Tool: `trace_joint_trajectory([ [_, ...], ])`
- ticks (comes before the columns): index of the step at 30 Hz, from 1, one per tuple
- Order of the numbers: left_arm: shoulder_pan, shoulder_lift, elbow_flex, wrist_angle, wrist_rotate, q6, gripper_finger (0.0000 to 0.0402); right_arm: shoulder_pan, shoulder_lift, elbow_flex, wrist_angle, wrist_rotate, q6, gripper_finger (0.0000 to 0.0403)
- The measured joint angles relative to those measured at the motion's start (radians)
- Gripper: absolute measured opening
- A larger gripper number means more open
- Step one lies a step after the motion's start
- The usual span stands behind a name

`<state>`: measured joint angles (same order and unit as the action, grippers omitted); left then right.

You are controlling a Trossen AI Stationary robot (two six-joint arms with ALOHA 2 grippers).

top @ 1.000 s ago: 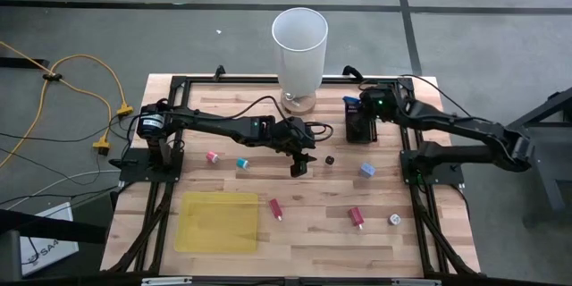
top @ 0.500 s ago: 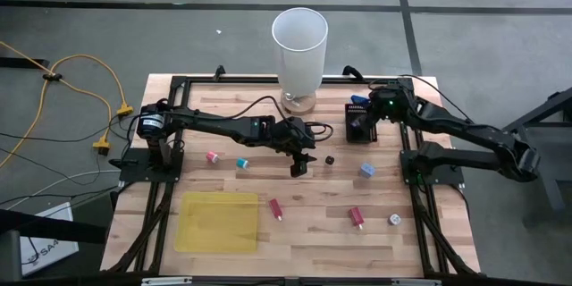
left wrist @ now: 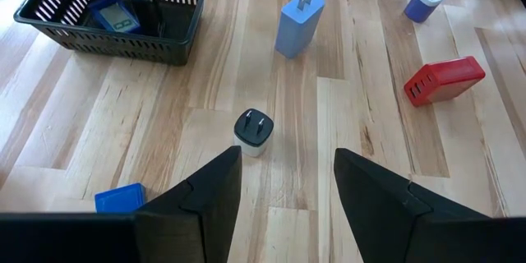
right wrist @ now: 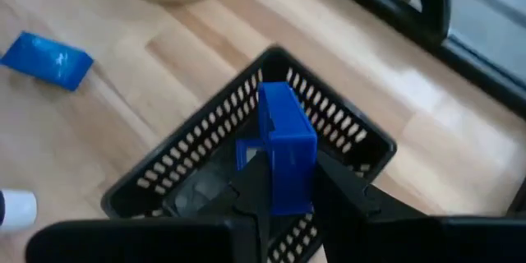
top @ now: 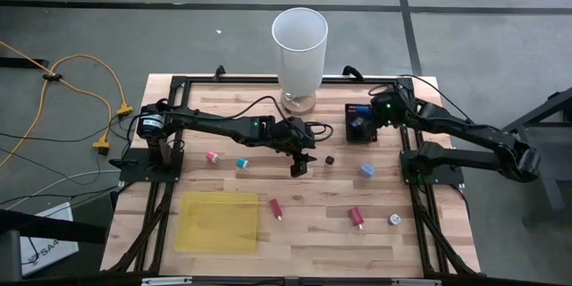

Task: Pick & Place Office items
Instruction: Put the bottom blue digital clock into the black bin

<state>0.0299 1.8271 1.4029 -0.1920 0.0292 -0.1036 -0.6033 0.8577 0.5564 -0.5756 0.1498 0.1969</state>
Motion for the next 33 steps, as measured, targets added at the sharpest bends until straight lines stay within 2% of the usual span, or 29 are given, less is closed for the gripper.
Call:
trace_joint_trajectory([
  [16, 0.000, 0.000, 0.000, 0.007, 0.000, 0.000, 0.0190, 0.000, 0.009, 0.000, -0.011, -0.021, 0.032, 0.0064],
  [33, 0.000, 0.000, 0.000, 0.007, 0.000, 0.000, 0.0190, 0.001, 0.214, -0.001, 0.109, -0.018, 0.035, 0.0064],
])
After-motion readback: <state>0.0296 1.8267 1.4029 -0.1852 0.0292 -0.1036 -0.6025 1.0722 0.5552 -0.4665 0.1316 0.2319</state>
